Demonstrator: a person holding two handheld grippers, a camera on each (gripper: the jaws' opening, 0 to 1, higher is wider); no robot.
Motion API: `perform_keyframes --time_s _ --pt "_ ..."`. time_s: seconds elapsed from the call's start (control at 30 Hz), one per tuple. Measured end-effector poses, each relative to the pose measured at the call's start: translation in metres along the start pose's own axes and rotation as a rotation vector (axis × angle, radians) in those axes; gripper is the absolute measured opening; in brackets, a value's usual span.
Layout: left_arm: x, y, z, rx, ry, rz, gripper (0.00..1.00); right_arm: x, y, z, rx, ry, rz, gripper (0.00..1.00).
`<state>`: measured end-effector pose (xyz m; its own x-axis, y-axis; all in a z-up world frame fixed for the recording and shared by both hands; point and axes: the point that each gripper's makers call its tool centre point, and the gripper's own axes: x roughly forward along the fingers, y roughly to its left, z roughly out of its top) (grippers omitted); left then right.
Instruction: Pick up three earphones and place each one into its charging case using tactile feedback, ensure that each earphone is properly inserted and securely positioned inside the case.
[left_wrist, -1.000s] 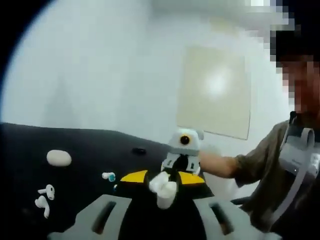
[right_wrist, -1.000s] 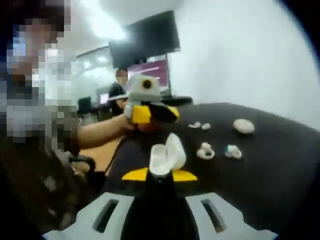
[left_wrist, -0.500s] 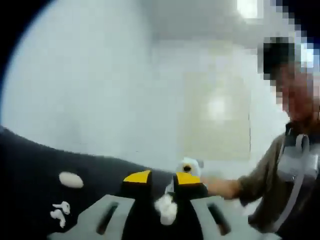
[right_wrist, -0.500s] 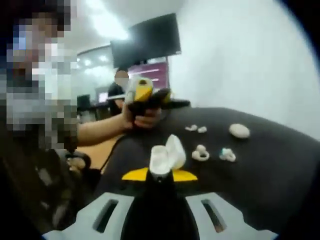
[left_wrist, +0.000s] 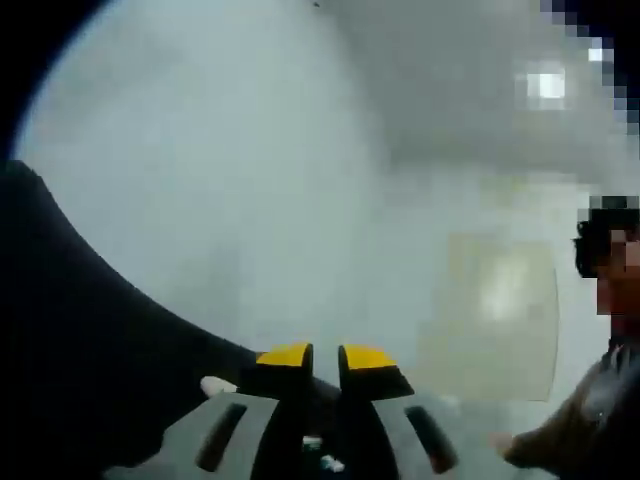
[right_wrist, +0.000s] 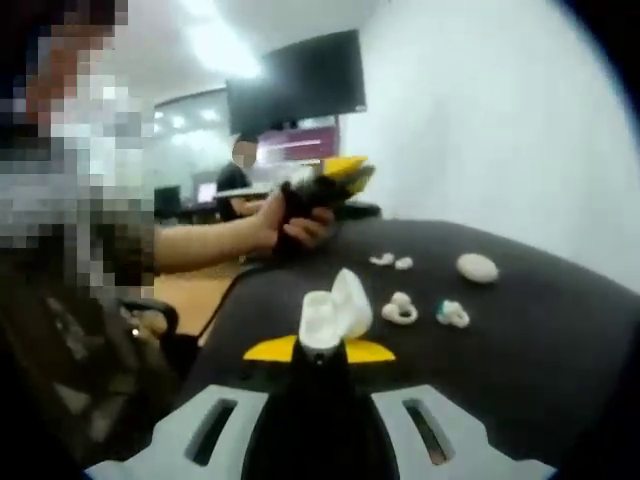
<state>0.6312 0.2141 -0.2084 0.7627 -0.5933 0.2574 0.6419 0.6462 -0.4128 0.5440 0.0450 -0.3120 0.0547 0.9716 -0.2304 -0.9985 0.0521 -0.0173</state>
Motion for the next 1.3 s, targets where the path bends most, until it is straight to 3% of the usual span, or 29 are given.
perform_keyframes --time_s 0.07,0.13,0.23,0.27,0.3,0.37,0.53,0.7,0.77,0.83,1.0,1.07,1.3 --pt "0.003 0.017 -0.011 0.107 0.188 0.057 0.08 0.001 0.001 0.0 -0.012 0.0 -0.003 0.17" --pt "0.002 0.024 -0.03 0.199 0.406 0.072 0.1 0.001 0.001 0.0 -0.021 -0.001 -0.004 0.17" --pt "-0.013 0.042 -0.062 0.331 0.73 0.118 0.13 0.001 0.001 0.001 -0.027 -0.006 -0.003 0.17" --pt "-0.021 0.047 -0.074 0.368 0.824 0.131 0.14 0.001 0.0 0.001 -0.026 -0.01 -0.003 0.17" --pt "-0.025 0.051 -0.08 0.397 0.874 0.137 0.14 0.001 0.0 0.002 -0.025 -0.015 -0.002 0.17" --pt "-0.025 0.058 -0.081 0.452 0.883 0.154 0.14 0.0 0.0 0.004 -0.023 -0.023 -0.002 0.17" --pt "-0.02 0.059 -0.078 0.427 0.867 0.153 0.11 0.0 0.0 0.004 -0.028 -0.028 -0.003 0.17" --pt "-0.024 0.072 -0.084 0.462 0.929 0.136 0.1 0.0 0.0 0.005 -0.031 -0.03 -0.001 0.17" --pt "-0.022 0.066 -0.089 0.477 0.936 0.073 0.13 -0.001 0.0 0.005 -0.032 -0.032 0.0 0.17" --pt "-0.021 0.063 -0.097 0.495 0.956 0.056 0.2 -0.001 0.0 0.005 -0.033 -0.034 0.001 0.17" --pt "-0.011 0.053 -0.103 0.446 0.961 0.049 0.22 -0.001 -0.001 0.006 -0.034 -0.039 0.002 0.17" --pt "-0.012 0.052 -0.107 0.475 0.986 0.047 0.21 -0.001 -0.001 0.006 -0.034 -0.04 0.003 0.17" --pt "-0.015 0.057 -0.099 0.437 0.971 0.057 0.19 -0.001 0.0 0.007 -0.041 -0.041 0.002 0.17"
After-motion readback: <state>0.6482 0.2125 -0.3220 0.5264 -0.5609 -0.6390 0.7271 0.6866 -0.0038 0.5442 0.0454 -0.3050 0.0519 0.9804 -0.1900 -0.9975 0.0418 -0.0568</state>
